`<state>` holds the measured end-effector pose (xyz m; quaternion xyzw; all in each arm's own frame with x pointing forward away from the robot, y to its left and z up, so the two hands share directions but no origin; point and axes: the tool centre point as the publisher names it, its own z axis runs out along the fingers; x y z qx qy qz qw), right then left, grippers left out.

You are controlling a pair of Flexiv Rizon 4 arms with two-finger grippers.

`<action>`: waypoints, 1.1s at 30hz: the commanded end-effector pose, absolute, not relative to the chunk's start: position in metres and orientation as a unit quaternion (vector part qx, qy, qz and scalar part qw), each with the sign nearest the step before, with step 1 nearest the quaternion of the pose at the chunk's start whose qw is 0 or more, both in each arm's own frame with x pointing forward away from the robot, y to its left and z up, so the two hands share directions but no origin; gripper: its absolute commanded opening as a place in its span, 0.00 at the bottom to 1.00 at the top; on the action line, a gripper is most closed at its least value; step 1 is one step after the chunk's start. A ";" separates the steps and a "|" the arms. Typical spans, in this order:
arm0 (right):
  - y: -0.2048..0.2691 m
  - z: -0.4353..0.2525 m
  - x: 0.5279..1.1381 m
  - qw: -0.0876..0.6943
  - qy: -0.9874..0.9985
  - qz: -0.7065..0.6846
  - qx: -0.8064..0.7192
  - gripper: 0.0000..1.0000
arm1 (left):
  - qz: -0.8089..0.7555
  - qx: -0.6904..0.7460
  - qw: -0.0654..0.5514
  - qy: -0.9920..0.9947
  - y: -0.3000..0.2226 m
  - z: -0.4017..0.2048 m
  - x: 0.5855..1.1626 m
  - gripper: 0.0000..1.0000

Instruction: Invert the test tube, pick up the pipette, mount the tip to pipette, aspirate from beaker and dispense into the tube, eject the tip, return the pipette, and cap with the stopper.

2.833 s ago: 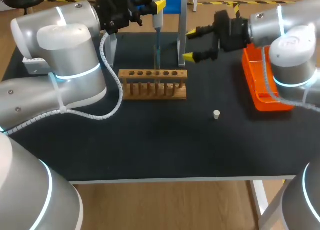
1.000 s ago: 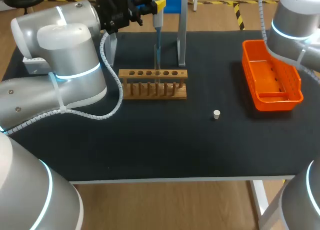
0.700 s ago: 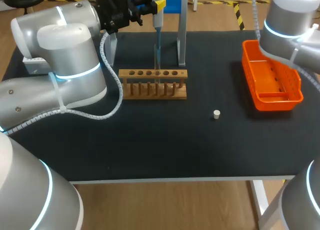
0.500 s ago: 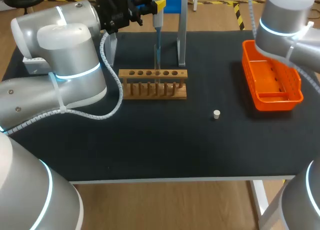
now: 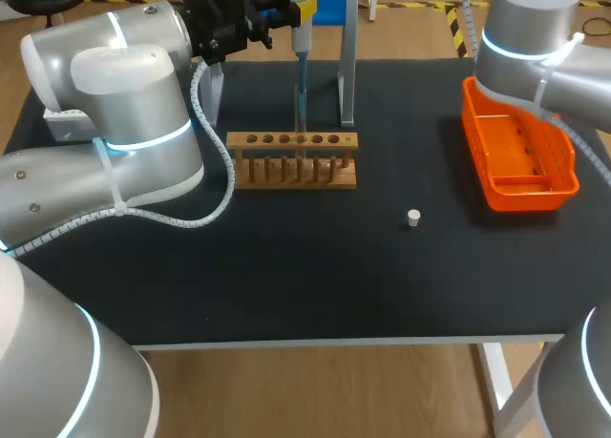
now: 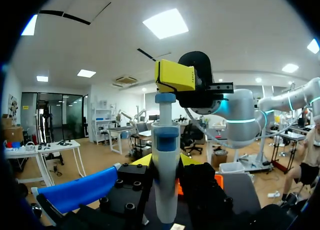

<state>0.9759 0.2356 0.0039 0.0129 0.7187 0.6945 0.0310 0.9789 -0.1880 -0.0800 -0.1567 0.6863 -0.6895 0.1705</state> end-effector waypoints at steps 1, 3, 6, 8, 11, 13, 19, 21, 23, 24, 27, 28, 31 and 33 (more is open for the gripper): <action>0.239 0.002 0.981 0.025 0.718 0.695 0.010 0.00 | -0.690 -0.158 0.173 0.685 -0.189 -0.081 0.979 0.00; 0.241 0.000 0.982 0.023 0.718 0.695 0.009 0.00 | -0.690 -0.158 0.173 0.685 -0.189 -0.081 0.979 0.00; 0.243 -0.001 0.983 0.021 0.719 0.695 0.009 0.00 | -0.690 -0.158 0.173 0.685 -0.189 -0.081 0.979 0.00; 0.244 -0.002 0.984 0.020 0.719 0.695 0.009 0.00 | -0.690 -0.158 0.173 0.685 -0.189 -0.081 0.979 0.00; 0.246 -0.003 0.984 0.018 0.720 0.694 0.008 0.00 | -0.690 -0.158 0.173 0.685 -0.189 -0.081 0.979 0.00; 0.247 -0.004 0.984 0.017 0.720 0.694 0.008 0.00 | -0.690 -0.158 0.173 0.685 -0.189 -0.081 0.979 0.00; 0.248 -0.006 0.984 0.015 0.721 0.692 0.010 0.00 | -0.690 -0.158 0.173 0.685 -0.189 -0.081 0.979 0.00; 0.248 -0.007 0.984 0.013 0.722 0.692 0.011 0.00 | -0.690 -0.158 0.173 0.685 -0.189 -0.081 0.979 0.00; 0.249 -0.009 0.984 0.012 0.722 0.691 0.012 0.00 | -0.690 -0.158 0.173 0.685 -0.189 -0.081 0.979 0.00; 0.249 -0.010 0.984 0.012 0.722 0.691 0.012 0.00 | -0.690 -0.158 0.173 0.685 -0.189 -0.081 0.979 0.00; 0.249 -0.012 0.984 0.010 0.723 0.691 0.014 0.00 | -0.690 -0.158 0.173 0.685 -0.189 -0.081 0.979 0.00; 0.248 -0.012 0.984 0.010 0.723 0.691 0.015 0.00 | -0.690 -0.158 0.173 0.685 -0.189 -0.081 0.979 0.00; 0.247 -0.015 0.983 0.009 0.723 0.691 0.017 0.00 | -0.690 -0.158 0.173 0.685 -0.189 -0.081 0.979 0.00; 0.246 -0.018 0.982 0.008 0.723 0.691 0.019 0.00 | -0.690 -0.158 0.173 0.685 -0.189 -0.081 0.979 0.00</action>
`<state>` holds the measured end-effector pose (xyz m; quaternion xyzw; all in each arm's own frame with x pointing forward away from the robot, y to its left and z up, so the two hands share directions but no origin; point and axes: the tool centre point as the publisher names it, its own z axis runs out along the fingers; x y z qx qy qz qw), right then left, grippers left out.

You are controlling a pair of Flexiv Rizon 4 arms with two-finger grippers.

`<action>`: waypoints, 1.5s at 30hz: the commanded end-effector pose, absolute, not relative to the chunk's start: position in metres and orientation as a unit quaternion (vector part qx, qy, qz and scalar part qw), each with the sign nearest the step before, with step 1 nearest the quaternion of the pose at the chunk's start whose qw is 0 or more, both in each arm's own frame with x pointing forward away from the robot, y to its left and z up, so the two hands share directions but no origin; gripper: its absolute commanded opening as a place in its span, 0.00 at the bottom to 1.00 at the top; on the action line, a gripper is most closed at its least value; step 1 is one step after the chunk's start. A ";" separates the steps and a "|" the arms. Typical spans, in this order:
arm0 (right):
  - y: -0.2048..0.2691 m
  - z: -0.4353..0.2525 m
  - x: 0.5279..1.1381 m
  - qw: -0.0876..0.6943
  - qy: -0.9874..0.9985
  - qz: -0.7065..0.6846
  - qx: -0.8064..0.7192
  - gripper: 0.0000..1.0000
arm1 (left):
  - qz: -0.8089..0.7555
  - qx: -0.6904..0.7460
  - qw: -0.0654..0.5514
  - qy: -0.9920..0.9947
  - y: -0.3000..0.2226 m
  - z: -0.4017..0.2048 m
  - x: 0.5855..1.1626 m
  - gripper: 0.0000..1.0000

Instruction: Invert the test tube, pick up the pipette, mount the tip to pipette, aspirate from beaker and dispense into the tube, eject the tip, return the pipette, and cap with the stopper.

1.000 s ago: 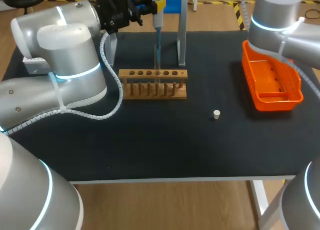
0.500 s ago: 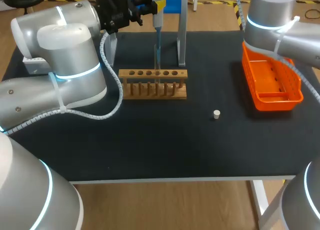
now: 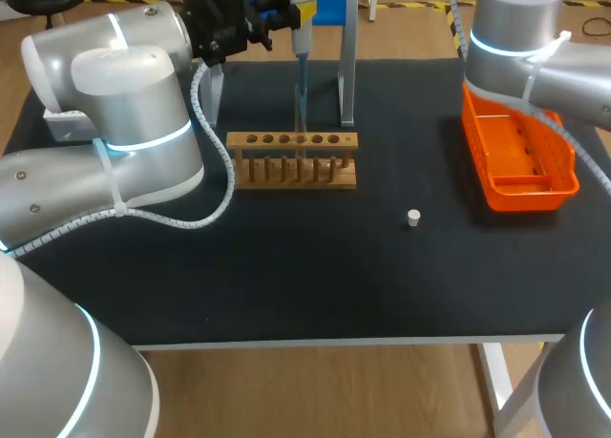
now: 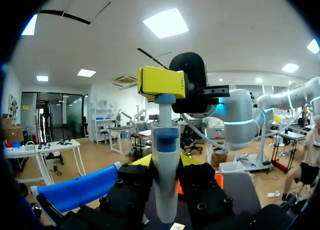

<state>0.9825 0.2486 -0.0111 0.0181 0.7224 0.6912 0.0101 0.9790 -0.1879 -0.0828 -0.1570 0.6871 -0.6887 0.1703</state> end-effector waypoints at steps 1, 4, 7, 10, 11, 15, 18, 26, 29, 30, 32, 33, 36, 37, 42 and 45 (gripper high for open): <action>0.246 -0.019 0.982 0.007 0.723 0.690 0.020 0.00 | -0.690 -0.158 0.173 0.685 -0.189 -0.081 0.979 0.00; 0.245 -0.026 0.980 0.003 0.724 0.689 0.023 0.00 | -0.690 -0.158 0.173 0.685 -0.189 -0.081 0.979 0.00; 0.245 -0.034 0.979 -0.001 0.725 0.688 0.027 0.00 | -0.690 -0.158 0.173 0.685 -0.189 -0.081 0.979 0.00; 0.244 -0.039 0.978 -0.004 0.726 0.687 0.030 0.00 | -0.690 -0.158 0.173 0.685 -0.189 -0.081 0.979 0.00; 0.244 -0.040 0.978 -0.005 0.726 0.687 0.031 0.00 | -0.690 -0.158 0.173 0.685 -0.189 -0.081 0.979 0.00; 0.243 -0.043 0.978 -0.007 0.727 0.686 0.033 0.00 | -0.690 -0.158 0.173 0.685 -0.189 -0.081 0.979 0.00; 0.243 -0.042 0.978 -0.008 0.727 0.686 0.032 0.00 | -0.690 -0.158 0.173 0.685 -0.189 -0.081 0.979 0.00; 0.235 -0.012 0.973 0.015 0.721 0.693 0.006 1.00 | -0.690 -0.158 0.173 0.685 -0.189 -0.081 0.979 0.00; 0.225 -0.004 0.966 0.022 0.719 0.695 -0.002 1.00 | -0.690 -0.158 0.173 0.685 -0.189 -0.081 0.979 0.00; 0.221 -0.003 0.964 0.025 0.720 0.694 -0.004 1.00 | -0.690 -0.158 0.173 0.685 -0.189 -0.081 0.979 0.00; 0.212 -0.004 0.958 0.027 0.721 0.692 -0.008 1.00 | -0.690 -0.158 0.173 0.685 -0.189 -0.081 0.979 0.00; 0.207 -0.006 0.955 0.028 0.722 0.691 -0.008 1.00 | -0.690 -0.158 0.173 0.685 -0.189 -0.081 0.979 0.00; 0.190 -0.017 0.946 0.030 0.727 0.686 -0.007 1.00 | -0.690 -0.158 0.173 0.685 -0.189 -0.081 0.979 0.00; 0.184 -0.022 0.944 0.030 0.730 0.683 -0.005 1.00 | -0.690 -0.158 0.173 0.685 -0.189 -0.081 0.979 0.00; 0.160 -0.052 0.934 0.028 0.737 0.675 0.012 1.00 | -0.690 -0.158 0.173 0.685 -0.189 -0.081 0.979 0.00; 0.147 -0.077 0.931 0.025 0.741 0.670 0.016 1.00 | -0.690 -0.158 0.173 0.685 -0.189 -0.081 0.979 0.00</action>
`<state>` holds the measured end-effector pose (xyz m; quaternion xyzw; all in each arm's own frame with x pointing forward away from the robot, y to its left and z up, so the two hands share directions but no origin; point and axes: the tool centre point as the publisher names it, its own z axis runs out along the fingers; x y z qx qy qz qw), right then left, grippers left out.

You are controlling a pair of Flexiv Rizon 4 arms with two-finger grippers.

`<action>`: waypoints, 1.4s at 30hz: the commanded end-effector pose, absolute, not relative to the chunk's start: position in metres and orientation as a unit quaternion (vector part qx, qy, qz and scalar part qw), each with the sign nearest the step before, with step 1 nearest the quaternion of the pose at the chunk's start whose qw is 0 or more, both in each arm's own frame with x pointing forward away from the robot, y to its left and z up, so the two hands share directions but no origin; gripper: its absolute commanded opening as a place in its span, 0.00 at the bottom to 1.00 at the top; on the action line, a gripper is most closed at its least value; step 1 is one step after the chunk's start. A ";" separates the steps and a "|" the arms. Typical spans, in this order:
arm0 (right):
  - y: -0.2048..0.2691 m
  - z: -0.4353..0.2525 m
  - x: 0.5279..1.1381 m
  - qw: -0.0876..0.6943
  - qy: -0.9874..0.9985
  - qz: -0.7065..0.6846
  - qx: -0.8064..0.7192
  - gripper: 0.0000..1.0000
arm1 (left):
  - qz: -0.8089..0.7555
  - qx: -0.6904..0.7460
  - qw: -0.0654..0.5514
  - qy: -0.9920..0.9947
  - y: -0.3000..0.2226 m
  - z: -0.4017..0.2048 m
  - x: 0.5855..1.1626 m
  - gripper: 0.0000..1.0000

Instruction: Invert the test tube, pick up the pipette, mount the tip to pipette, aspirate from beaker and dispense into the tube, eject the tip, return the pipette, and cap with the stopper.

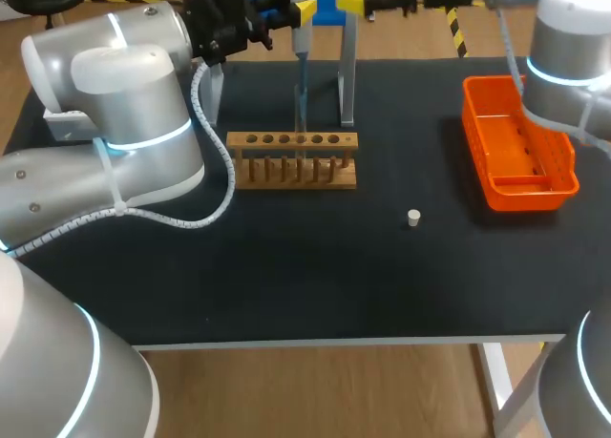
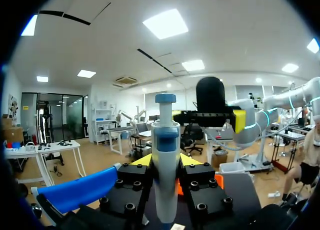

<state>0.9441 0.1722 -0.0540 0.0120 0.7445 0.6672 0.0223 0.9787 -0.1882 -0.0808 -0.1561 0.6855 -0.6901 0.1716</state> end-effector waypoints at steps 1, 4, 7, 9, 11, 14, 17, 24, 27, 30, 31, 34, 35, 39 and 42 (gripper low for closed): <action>0.144 -0.085 0.930 0.028 0.742 0.670 0.012 1.00 | -0.690 -0.158 0.173 0.685 -0.189 -0.081 0.979 0.00; 0.137 -0.107 0.927 0.044 0.748 0.662 -0.018 1.00 | -0.690 -0.158 0.173 0.685 -0.189 -0.081 0.979 0.00; 0.137 -0.131 0.927 0.050 0.762 0.644 -0.034 1.00 | -0.690 -0.158 0.173 0.685 -0.189 -0.081 0.979 0.00; 0.139 -0.148 0.929 0.040 0.769 0.638 -0.037 1.00 | -0.690 -0.158 0.173 0.685 -0.189 -0.081 0.979 0.00; 0.143 -0.166 0.932 0.029 0.773 0.632 -0.044 1.00 | -0.690 -0.158 0.173 0.685 -0.189 -0.081 0.979 0.00; 0.152 -0.195 0.936 0.012 0.786 0.615 -0.053 1.00 | -0.690 -0.158 0.173 0.685 -0.189 -0.081 0.979 0.00; 0.163 -0.220 0.937 0.005 0.802 0.595 -0.060 1.00 | -0.690 -0.158 0.173 0.685 -0.189 -0.081 0.979 0.00; 0.174 -0.255 0.948 0.008 0.815 0.578 -0.042 1.00 | -0.690 -0.158 0.173 0.685 -0.189 -0.081 0.979 0.00; 0.178 -0.261 0.953 0.008 0.816 0.576 -0.041 1.00 | -0.690 -0.158 0.173 0.685 -0.189 -0.081 0.979 0.00; 0.185 -0.265 0.957 0.009 0.819 0.571 -0.044 1.00 | -0.690 -0.158 0.173 0.685 -0.189 -0.081 0.979 0.00; 0.188 -0.267 0.959 0.009 0.822 0.568 -0.044 1.00 | -0.690 -0.158 0.173 0.685 -0.189 -0.081 0.979 0.00; 0.197 -0.275 0.961 0.005 0.826 0.561 -0.047 1.00 | -0.690 -0.158 0.173 0.685 -0.189 -0.081 0.979 0.00; 0.200 -0.278 0.962 0.005 0.828 0.559 -0.047 1.00 | -0.690 -0.158 0.173 0.685 -0.189 -0.081 0.979 0.00; 0.212 -0.287 0.965 0.002 0.832 0.554 -0.039 1.00 | -0.690 -0.158 0.173 0.685 -0.189 -0.081 0.979 0.00; 0.218 -0.293 0.966 0.000 0.832 0.554 -0.029 1.00 | -0.690 -0.158 0.173 0.685 -0.189 -0.081 0.979 0.00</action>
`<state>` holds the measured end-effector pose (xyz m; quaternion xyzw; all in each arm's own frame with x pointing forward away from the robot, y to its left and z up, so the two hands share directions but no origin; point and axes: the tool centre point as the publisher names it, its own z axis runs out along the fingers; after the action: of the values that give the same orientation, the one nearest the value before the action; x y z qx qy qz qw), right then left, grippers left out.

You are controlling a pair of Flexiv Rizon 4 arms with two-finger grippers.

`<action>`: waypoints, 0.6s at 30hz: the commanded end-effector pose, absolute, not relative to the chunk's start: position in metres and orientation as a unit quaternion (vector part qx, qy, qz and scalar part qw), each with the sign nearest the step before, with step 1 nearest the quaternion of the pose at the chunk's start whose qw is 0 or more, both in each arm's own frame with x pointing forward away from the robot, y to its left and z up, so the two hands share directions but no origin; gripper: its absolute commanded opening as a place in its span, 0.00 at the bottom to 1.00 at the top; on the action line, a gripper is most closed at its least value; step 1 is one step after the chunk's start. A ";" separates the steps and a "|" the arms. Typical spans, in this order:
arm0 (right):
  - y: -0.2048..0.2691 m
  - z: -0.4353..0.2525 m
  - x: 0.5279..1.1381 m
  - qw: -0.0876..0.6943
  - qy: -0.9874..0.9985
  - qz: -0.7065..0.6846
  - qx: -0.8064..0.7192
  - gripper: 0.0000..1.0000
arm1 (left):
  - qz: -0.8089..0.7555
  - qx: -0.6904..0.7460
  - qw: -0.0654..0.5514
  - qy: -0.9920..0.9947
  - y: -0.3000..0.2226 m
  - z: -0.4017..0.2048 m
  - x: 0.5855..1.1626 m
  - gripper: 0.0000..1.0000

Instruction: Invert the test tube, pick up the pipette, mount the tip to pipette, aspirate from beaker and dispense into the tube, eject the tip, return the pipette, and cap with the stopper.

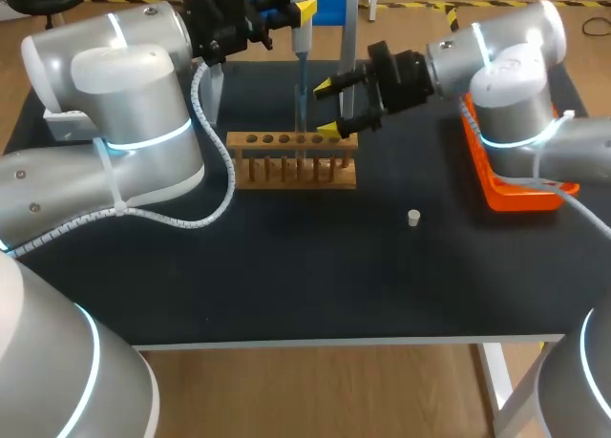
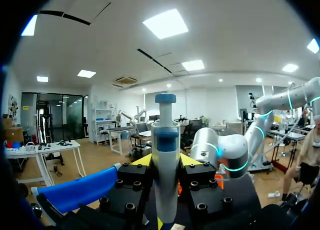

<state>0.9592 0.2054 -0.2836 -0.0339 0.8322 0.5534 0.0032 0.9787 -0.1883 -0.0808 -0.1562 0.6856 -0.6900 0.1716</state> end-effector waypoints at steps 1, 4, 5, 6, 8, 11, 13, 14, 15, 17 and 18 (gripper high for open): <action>0.220 -0.295 0.967 0.000 0.833 0.552 -0.026 1.00 | -0.690 -0.158 0.173 0.685 -0.189 -0.081 0.979 0.00; 0.224 -0.300 0.969 0.000 0.835 0.551 -0.013 1.00 | -0.690 -0.158 0.173 0.685 -0.189 -0.081 0.979 0.00; 0.225 -0.301 0.970 0.000 0.835 0.551 -0.011 1.00 | -0.690 -0.158 0.173 0.685 -0.189 -0.081 0.979 0.00; 0.226 -0.302 0.970 0.001 0.835 0.551 -0.008 1.00 | -0.690 -0.158 0.173 0.685 -0.189 -0.081 0.979 0.00; 0.229 -0.304 0.972 0.004 0.834 0.551 -0.003 1.00 | -0.690 -0.158 0.173 0.685 -0.189 -0.081 0.979 0.00; 0.234 -0.306 0.974 0.016 0.840 0.543 0.003 1.00 | -0.690 -0.158 0.173 0.685 -0.189 -0.081 0.979 0.00; 0.237 -0.307 0.975 0.019 0.842 0.540 0.004 1.00 | -0.690 -0.158 0.173 0.685 -0.189 -0.081 0.979 0.00; 0.238 -0.307 0.975 0.021 0.842 0.539 0.005 1.00 | -0.690 -0.158 0.173 0.685 -0.189 -0.081 0.979 0.00; 0.240 -0.308 0.975 0.024 0.843 0.537 0.005 1.00 | -0.690 -0.158 0.173 0.685 -0.189 -0.081 0.979 0.00; 0.242 -0.308 0.974 0.028 0.847 0.531 0.004 1.00 | -0.690 -0.158 0.173 0.685 -0.189 -0.081 0.979 0.00; 0.243 -0.309 0.973 0.029 0.848 0.530 0.004 1.00 | -0.690 -0.158 0.173 0.685 -0.189 -0.081 0.979 0.00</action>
<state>0.9748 0.2377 -0.3089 0.0020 0.8449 0.5343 0.0271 0.9787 -0.1883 -0.0808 -0.1562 0.6856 -0.6900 0.1716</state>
